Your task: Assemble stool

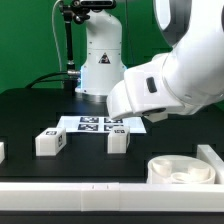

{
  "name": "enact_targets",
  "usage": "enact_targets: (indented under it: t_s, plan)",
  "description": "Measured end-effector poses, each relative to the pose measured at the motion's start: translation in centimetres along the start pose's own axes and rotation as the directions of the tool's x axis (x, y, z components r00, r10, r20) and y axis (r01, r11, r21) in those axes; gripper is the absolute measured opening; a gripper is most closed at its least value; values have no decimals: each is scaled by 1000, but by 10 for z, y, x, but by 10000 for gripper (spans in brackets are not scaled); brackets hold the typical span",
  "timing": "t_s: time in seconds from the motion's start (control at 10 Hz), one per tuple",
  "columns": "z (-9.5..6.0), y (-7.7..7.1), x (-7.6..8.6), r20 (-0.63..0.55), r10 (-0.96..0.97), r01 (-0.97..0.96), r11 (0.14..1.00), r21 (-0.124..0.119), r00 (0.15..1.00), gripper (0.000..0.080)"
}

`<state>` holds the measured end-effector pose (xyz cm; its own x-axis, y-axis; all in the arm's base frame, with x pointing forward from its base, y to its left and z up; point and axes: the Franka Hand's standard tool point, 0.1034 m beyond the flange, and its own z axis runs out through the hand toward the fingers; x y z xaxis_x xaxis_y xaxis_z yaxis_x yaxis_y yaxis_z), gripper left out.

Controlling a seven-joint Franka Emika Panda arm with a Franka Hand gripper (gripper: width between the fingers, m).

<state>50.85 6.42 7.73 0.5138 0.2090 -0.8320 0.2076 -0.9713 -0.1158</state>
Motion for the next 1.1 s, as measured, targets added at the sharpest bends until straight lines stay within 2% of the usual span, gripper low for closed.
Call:
enact_targets:
  t_s: [0.3, 0.4, 0.5, 0.6, 0.7, 0.8, 0.9, 1.1]
  plan:
    - [-3, 0, 5, -31, -1, 0, 1000, -4, 1000, 327]
    - [-9, 3, 21, -122, 0, 0, 1000, -5, 993, 327]
    - [-20, 1, 18, -170, 3, -3, 1000, 2, 985, 327]
    - [-38, -2, 17, -255, 5, -3, 1000, 9, 967, 327]
    - [-46, 0, 11, -274, 4, -1, 1000, 10, 962, 327]
    - [-57, 3, 13, -310, -22, 19, 1000, -11, 951, 327]
    - [-65, 4, 20, -390, -21, 15, 1000, -19, 921, 327]
    - [-66, 6, 20, -503, -16, 3, 1000, -28, 864, 327]
